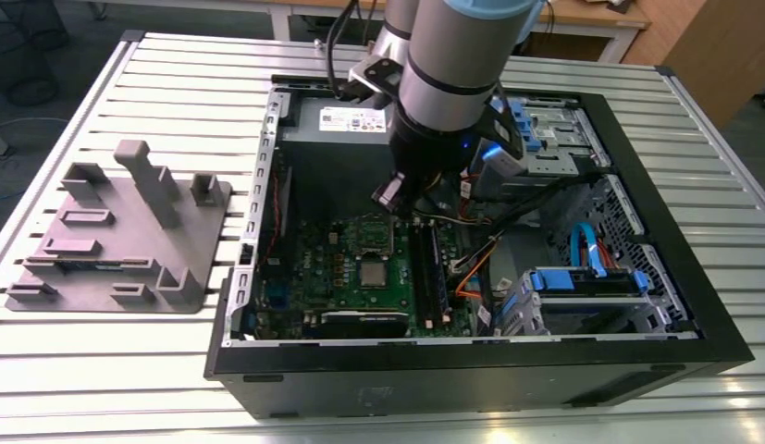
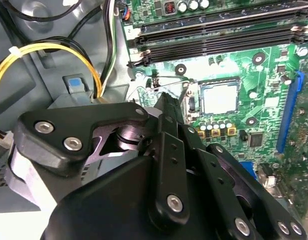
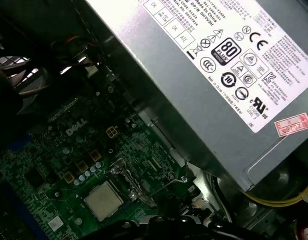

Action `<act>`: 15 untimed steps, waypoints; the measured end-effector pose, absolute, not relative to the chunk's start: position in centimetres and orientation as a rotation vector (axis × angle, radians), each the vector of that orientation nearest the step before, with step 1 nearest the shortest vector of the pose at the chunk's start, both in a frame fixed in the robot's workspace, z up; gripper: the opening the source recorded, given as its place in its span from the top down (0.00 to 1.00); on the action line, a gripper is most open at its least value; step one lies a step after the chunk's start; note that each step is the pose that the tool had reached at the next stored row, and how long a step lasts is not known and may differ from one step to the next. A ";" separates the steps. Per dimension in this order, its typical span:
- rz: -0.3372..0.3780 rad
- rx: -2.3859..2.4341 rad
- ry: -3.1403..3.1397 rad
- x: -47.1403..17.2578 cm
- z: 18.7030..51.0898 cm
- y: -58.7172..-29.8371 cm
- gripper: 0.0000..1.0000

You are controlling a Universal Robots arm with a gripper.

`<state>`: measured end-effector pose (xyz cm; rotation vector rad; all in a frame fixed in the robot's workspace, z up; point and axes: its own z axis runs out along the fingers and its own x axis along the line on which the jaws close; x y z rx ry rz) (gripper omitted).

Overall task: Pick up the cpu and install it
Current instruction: 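Close the cpu cover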

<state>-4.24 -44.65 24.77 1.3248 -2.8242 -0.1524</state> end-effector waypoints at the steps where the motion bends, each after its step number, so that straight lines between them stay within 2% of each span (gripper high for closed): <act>1: -0.152 1.327 -2.823 -4.2 24.8 -44.8 0.89; 15: -0.152 1.335 -2.819 -4.3 24.8 -47.5 0.89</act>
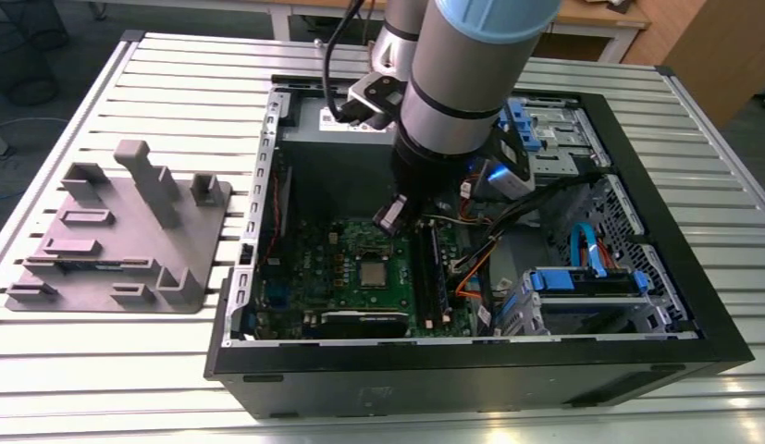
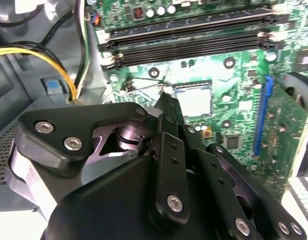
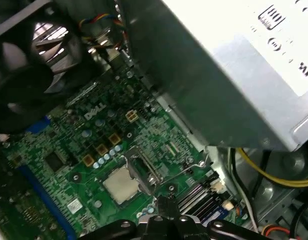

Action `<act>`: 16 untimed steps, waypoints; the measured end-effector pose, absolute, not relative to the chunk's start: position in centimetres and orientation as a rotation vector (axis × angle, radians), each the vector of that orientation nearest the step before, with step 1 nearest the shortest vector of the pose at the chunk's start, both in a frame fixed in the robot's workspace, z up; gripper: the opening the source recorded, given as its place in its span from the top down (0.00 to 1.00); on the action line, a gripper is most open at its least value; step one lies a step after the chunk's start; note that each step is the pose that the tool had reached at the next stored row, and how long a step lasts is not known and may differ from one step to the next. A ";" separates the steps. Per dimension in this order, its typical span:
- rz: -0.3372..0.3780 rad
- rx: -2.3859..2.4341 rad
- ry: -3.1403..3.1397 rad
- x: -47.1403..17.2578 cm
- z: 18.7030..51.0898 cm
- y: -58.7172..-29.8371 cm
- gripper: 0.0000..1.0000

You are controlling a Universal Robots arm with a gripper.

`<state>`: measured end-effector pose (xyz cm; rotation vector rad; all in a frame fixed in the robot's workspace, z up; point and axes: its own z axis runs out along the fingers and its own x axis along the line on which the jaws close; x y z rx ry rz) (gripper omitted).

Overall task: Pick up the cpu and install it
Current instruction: 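Close the cpu cover, then install the first cpu locking lever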

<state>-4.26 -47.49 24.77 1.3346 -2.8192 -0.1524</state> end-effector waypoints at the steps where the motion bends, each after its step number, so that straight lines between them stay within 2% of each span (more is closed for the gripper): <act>1: -0.152 1.335 -2.819 -4.3 24.8 -47.6 0.89; 16: -0.152 1.344 -2.814 -4.3 24.7 -47.7 0.89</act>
